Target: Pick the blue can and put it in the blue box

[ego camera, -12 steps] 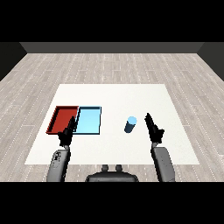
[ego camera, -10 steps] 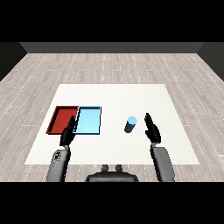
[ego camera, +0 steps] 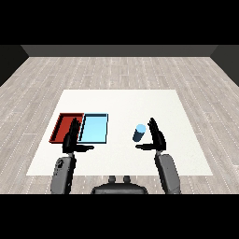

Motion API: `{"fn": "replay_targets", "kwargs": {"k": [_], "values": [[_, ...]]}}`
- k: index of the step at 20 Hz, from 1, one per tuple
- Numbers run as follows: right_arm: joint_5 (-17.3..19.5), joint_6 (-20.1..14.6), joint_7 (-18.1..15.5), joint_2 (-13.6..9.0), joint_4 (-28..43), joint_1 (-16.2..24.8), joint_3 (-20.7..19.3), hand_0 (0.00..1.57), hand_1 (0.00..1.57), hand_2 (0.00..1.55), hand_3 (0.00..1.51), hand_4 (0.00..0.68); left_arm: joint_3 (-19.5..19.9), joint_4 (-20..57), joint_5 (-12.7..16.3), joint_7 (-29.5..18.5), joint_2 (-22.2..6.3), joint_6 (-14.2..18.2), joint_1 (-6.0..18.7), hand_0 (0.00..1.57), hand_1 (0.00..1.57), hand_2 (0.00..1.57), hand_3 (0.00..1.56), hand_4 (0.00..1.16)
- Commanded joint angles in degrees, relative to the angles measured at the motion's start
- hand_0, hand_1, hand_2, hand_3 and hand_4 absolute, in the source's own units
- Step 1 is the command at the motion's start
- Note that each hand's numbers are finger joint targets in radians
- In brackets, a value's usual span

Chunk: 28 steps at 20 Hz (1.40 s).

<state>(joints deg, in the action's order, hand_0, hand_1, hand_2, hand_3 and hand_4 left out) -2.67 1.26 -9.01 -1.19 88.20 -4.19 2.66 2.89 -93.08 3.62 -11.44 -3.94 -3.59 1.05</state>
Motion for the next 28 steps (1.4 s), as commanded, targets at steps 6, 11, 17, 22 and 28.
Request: {"fn": "replay_targets", "kwargs": {"k": [6, 11, 17, 22, 28], "values": [[-1.88, 2.78, -2.93, -0.13, 3.71, 2.93, 0.69, 0.00, 0.00, 0.00, 0.00, 0.000, 0.94, 4.15, 1.31, -8.18, 0.36, -3.13, -0.22, 0.00, 0.00, 0.00, 0.00, 0.00], [-2.54, 2.18, -4.71, 0.32, -3.14, -0.60, -1.70, 0.00, 0.00, 0.00, 0.00, 0.000, -1.02, -2.77, 1.32, -4.91, 1.50, -2.55, -4.90, 0.00, 0.00, 0.00, 0.00, 0.00], [-2.16, -2.10, -3.75, 1.13, -6.14, -3.15, -2.15, 0.00, 0.00, 0.00, 0.00, 0.000, 0.88, 1.61, 1.25, -5.64, 0.64, -2.13, 0.22, 0.00, 0.00, 0.00, 0.00, 0.00], [-4.55, 1.19, -6.43, -0.51, -11.86, -4.64, -5.34, 0.00, 0.00, 0.00, 0.00, 0.000, 0.96, -2.18, 3.25, -3.19, -0.23, -4.08, -1.86, 0.00, 0.00, 0.00, 0.00, 0.00], [-4.75, 1.16, -8.43, 0.15, -19.00, -8.37, -5.86, 0.00, 0.00, 0.00, 0.00, 0.000, 3.07, 8.94, 4.05, -7.49, -0.11, -4.46, 4.96, 0.00, 0.00, 0.00, 0.00, 0.00]]}}
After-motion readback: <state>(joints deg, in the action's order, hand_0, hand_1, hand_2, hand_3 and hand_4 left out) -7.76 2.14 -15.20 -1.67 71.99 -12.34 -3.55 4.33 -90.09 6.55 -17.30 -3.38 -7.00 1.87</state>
